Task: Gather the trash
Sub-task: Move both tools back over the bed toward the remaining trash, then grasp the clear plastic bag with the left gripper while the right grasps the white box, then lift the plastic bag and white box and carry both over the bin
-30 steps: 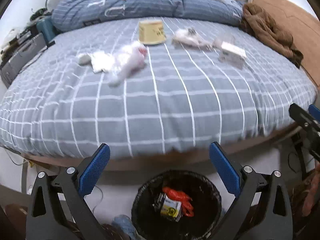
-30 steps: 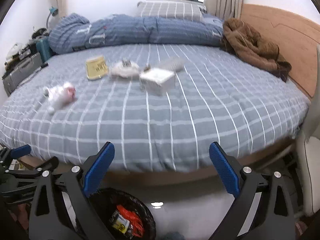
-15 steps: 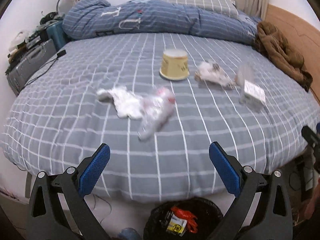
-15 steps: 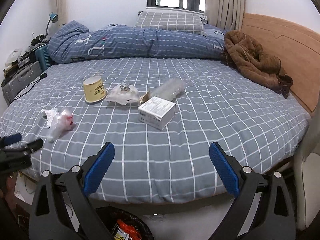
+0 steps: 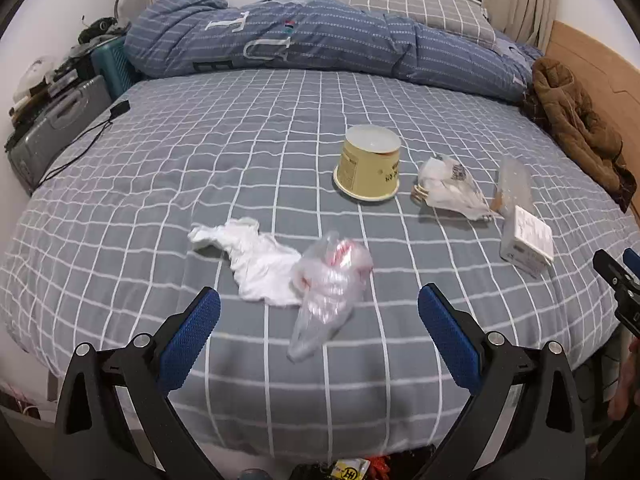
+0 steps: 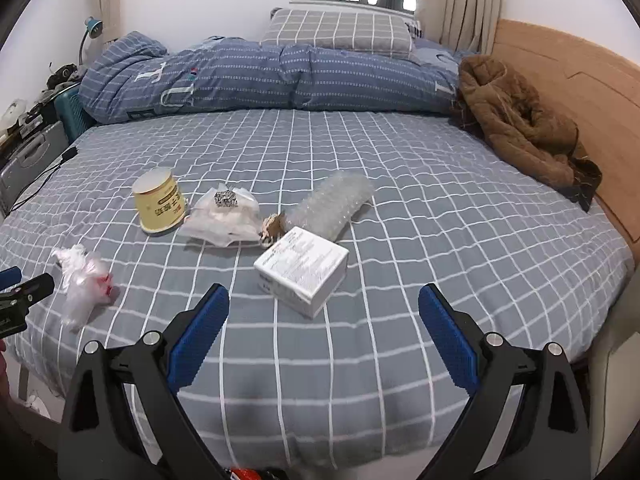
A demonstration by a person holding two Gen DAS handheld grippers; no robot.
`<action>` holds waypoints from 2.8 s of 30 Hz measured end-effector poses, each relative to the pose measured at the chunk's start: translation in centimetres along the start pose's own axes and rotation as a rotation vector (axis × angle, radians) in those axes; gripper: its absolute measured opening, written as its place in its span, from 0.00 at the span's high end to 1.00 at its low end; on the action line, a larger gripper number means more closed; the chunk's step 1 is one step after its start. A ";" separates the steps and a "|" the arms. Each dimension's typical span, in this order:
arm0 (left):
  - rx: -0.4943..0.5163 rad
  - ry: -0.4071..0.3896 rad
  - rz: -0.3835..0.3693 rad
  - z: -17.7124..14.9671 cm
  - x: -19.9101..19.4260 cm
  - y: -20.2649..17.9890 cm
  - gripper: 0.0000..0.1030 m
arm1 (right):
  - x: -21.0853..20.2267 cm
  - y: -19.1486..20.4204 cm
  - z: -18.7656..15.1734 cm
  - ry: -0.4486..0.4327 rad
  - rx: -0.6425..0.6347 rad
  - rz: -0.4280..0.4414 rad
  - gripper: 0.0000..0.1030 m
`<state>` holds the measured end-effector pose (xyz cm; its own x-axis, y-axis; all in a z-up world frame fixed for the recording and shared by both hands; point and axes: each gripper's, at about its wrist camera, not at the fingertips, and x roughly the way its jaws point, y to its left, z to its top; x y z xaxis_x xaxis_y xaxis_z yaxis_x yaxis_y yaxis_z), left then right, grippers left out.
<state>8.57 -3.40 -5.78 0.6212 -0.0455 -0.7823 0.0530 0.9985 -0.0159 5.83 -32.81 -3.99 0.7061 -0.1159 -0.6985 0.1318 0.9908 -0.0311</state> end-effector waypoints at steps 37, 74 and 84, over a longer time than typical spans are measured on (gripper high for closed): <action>0.081 0.121 0.020 -0.8 8.5 -1.2 0.48 | 13.4 2.5 0.6 0.195 0.107 -0.030 0.25; 0.036 0.017 -0.063 -3.3 0.8 -1.7 0.49 | 1.9 4.5 -2.4 0.043 0.024 0.106 0.25; 0.038 -0.018 -0.060 -5.1 -1.3 -2.4 0.49 | -1.7 5.1 -4.9 0.002 -0.021 0.101 0.25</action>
<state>3.67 -5.57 -7.90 0.6296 -0.1061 -0.7696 0.1200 0.9920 -0.0386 1.95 -27.19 -6.47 0.7136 -0.0155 -0.7004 0.0453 0.9987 0.0241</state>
